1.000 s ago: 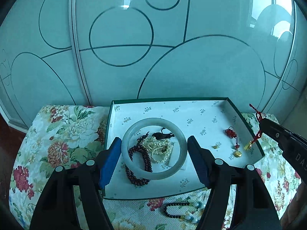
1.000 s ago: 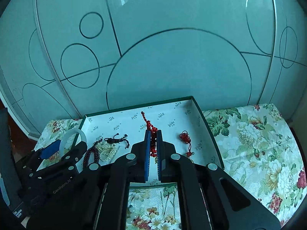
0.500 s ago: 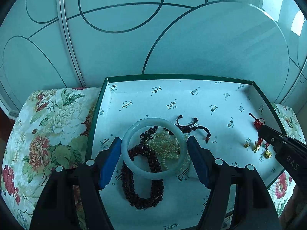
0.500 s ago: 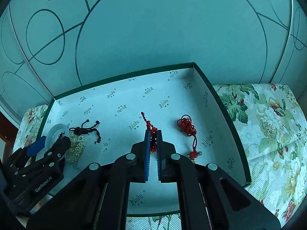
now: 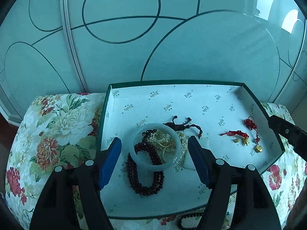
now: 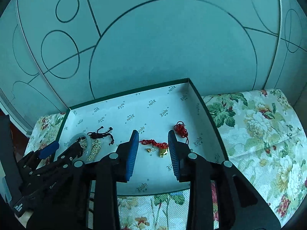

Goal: Organize jewelry
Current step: 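Carry the bangle and tassel into the green box and open both grippers, then lift both open grippers out of the box back over the bedspread, then grasp the gold keyring with the right gripper while the left gripper grasps the white jade bead bracelet, then carry the gold keyring and jade bead bracelet over the green box, then open both grippers to drop the keyring and bead bracelet into the box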

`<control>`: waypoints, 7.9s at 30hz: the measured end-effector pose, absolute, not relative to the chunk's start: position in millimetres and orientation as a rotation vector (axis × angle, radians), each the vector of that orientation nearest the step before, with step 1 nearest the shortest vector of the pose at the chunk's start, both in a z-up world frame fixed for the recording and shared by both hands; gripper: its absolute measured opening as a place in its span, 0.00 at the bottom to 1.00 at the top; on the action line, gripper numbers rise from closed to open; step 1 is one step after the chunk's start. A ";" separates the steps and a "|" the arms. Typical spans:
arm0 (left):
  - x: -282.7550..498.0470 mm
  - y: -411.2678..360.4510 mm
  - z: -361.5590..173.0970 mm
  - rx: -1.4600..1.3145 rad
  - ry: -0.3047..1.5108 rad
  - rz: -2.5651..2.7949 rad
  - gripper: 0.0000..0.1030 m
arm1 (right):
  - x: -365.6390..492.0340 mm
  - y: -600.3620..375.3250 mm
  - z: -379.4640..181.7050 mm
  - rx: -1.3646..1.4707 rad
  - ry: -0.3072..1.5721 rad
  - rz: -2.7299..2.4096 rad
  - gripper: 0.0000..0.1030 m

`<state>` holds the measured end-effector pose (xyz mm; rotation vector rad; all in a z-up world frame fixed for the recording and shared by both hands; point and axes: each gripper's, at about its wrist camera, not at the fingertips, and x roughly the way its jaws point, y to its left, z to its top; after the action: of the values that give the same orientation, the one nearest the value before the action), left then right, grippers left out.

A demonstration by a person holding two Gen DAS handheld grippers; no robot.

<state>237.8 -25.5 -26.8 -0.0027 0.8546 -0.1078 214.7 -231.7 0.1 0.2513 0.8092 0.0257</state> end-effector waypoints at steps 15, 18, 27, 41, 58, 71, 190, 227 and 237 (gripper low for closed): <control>142.4 -5.2 -25.1 -0.057 0.885 -0.110 0.69 | 92.3 -259.4 -19.6 0.304 0.881 -0.089 0.30; 125.3 -3.7 -32.5 -0.067 0.907 -0.100 0.69 | 74.3 -255.4 -30.4 0.301 0.908 -0.098 0.30; 96.2 1.3 -52.7 -0.091 0.945 -0.078 0.69 | 53.4 -234.4 -48.3 0.267 0.947 -0.069 0.30; 91.2 -2.0 -50.9 -0.080 0.944 -0.085 0.69 | 60.2 -221.9 -57.9 0.224 0.958 -0.075 0.30; 94.5 -5.4 -57.3 -0.077 0.964 -0.095 0.69 | 63.9 -213.6 -64.8 0.111 0.955 -0.109 0.09; 94.8 -30.5 -52.1 -0.042 0.952 -0.158 0.69 | 59.5 -226.2 -54.5 0.136 0.918 -0.121 0.06; 94.4 -26.7 35.4 -0.029 0.708 -0.226 0.13 | 65.0 -216.2 18.4 0.230 0.766 0.011 0.06; 257.7 -69.9 -35.3 0.054 0.812 -0.093 0.27 | 240.9 -212.7 -44.7 0.163 0.880 0.003 0.23; 247.7 -73.8 -29.3 0.067 0.783 -0.077 0.60 | 234.3 -218.4 -32.8 0.190 0.864 -0.002 0.29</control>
<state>247.7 -73.8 -29.3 0.0671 0.7830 -0.0768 234.3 -218.4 -32.8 0.1903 0.8645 -0.0025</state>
